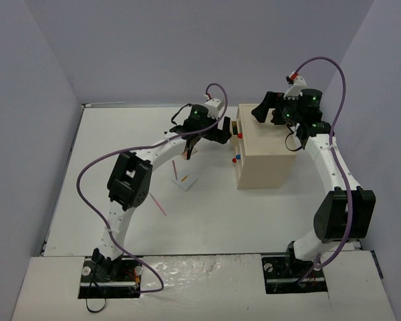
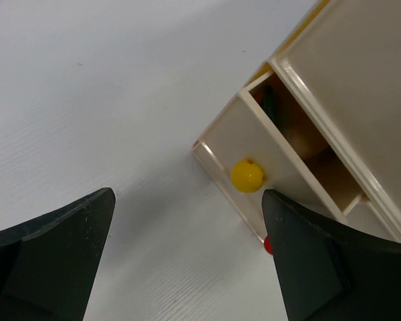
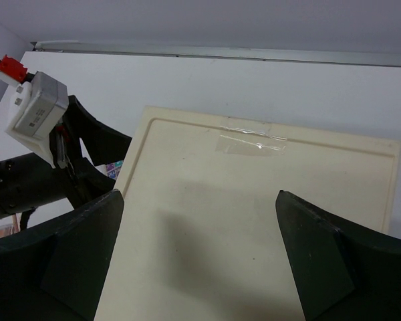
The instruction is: Organize the makeup
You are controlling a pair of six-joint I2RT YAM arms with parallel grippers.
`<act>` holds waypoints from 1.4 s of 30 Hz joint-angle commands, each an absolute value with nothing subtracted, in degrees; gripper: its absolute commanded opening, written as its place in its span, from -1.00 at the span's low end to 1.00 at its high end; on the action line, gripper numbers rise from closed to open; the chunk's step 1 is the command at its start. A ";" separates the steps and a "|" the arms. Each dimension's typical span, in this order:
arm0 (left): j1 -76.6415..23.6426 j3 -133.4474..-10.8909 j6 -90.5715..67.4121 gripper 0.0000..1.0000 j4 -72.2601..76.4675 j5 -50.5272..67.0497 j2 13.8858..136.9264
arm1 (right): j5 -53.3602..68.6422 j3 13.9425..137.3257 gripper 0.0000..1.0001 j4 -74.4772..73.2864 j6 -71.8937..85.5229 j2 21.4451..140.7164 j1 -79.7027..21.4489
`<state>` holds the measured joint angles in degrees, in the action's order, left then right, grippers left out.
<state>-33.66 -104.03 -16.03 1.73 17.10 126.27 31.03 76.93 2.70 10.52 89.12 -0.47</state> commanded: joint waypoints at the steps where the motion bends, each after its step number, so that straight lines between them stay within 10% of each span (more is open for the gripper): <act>1: -35.53 -109.67 -17.52 0.80 6.48 17.41 126.06 | 31.00 74.62 0.90 -2.61 12.22 91.26 -0.88; 27: -33.07 -89.44 -27.39 0.80 7.22 20.73 106.57 | 21.39 80.44 0.91 -5.84 4.66 89.18 -0.44; 42: -37.45 -76.80 -51.64 0.45 23.48 29.92 106.78 | 16.75 79.77 0.91 -6.06 0.94 83.24 -1.45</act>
